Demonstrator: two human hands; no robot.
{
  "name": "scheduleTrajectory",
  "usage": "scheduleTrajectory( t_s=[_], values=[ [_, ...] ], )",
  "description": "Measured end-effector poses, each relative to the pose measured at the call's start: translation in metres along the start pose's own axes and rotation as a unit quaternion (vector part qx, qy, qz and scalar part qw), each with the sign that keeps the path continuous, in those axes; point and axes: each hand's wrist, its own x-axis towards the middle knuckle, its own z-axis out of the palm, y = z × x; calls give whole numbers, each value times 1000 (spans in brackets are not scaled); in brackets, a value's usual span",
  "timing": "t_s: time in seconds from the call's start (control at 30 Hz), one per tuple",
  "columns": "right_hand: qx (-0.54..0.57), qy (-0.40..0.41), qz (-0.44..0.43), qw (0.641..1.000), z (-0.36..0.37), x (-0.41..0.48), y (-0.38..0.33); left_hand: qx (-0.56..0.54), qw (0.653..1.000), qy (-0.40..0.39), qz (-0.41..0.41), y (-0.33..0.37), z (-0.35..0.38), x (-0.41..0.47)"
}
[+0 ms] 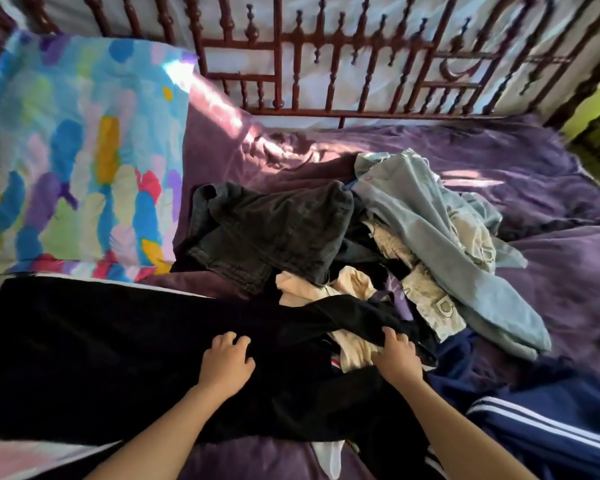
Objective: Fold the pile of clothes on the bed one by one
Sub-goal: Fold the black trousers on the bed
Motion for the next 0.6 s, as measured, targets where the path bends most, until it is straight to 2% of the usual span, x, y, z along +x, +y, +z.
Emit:
scheduleTrajectory(
  t_s=[0.13,0.37,0.5,0.6],
  values=[
    [-36,-7,-30,999,9,27,3,-4,1000,-16,19,36,0,26],
    [-108,38,-46,992,30,58,20,39,997,-11,58,86,5,80],
    [-39,89,-20,995,30,73,40,80,996,9,27,98,17,98],
    [0,64,-17,998,20,91,59,71,994,53,59,98,13,98]
  ],
)
